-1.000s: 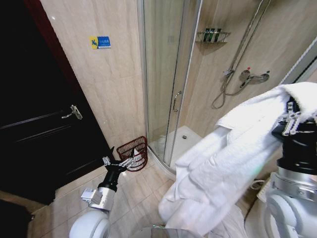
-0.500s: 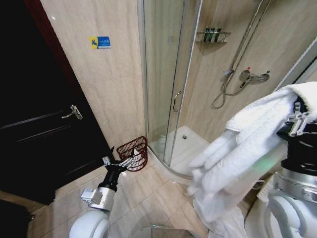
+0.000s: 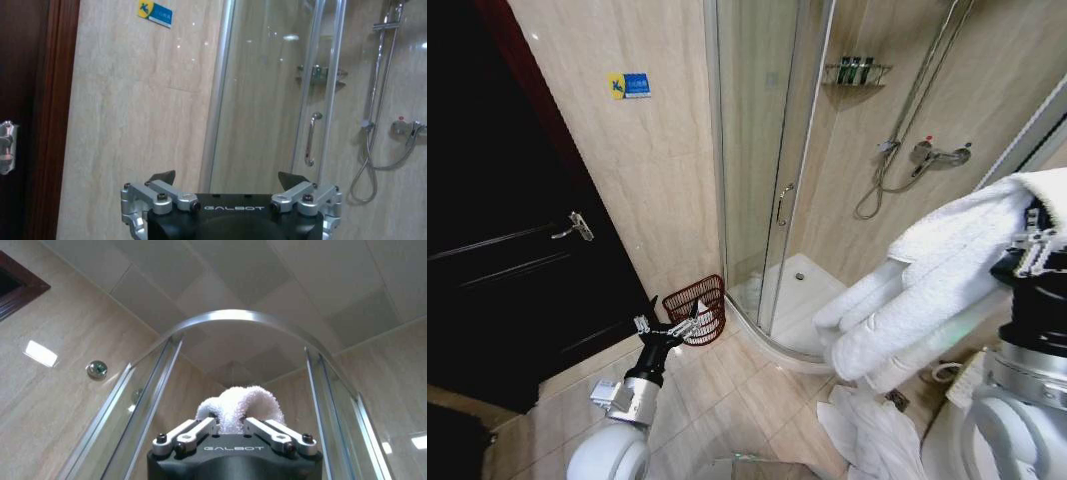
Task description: Discard the used towel into the hamper.
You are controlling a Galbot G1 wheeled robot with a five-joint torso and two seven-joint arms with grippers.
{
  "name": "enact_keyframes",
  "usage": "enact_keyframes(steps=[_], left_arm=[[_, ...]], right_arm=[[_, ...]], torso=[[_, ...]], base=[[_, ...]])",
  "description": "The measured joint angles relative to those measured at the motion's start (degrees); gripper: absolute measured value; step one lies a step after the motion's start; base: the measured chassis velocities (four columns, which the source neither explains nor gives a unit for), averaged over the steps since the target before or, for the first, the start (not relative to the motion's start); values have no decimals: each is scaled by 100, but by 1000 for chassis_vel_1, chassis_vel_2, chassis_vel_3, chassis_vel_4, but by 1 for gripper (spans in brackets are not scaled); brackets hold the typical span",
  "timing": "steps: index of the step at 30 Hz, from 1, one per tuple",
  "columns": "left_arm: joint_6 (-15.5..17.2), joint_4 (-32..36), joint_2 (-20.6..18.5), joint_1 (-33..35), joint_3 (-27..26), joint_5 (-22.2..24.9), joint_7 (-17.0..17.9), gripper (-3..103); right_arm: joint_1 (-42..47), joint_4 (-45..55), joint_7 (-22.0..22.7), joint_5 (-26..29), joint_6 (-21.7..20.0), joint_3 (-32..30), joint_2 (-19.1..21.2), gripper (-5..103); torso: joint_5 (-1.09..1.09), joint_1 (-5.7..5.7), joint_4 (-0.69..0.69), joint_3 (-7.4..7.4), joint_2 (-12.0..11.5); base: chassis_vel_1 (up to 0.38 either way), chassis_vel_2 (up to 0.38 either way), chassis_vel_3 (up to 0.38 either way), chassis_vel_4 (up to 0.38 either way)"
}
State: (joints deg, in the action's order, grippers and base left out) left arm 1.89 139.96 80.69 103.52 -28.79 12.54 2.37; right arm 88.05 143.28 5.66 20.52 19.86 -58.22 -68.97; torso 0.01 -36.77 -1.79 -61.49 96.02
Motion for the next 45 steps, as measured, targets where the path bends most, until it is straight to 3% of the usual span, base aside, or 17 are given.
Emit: enact_keyframes(steps=[14, 22, 31, 45], left_arm=[[0, 0, -4, 0, -3, 0, 0, 100], [0, 0, 0, 0, 0, 0, 0, 100], [0, 0, -1, 0, -1, 0, 0, 100], [0, 0, -1, 0, -1, 0, 0, 100]], right_arm=[[22, -2, -34, 23, 134, 149, -4, 4], [98, -7, -199, -264, 171, 738, -56, 4], [-216, -6, -202, -73, -51, 760, 419, 4], [-570, -3, -244, 156, -39, 757, 781, 4]], torso=[[-4, 1, -1, 0, 0], [2, 0, 0, 0, 0], [-2, 0, -1, 0, 0], [-2, 0, 0, 0, 0]], base=[[121, 122, -113, -116], [-14, -15, 6, 9], [7, 5, 3, 4], [69, 66, 70, 59]])
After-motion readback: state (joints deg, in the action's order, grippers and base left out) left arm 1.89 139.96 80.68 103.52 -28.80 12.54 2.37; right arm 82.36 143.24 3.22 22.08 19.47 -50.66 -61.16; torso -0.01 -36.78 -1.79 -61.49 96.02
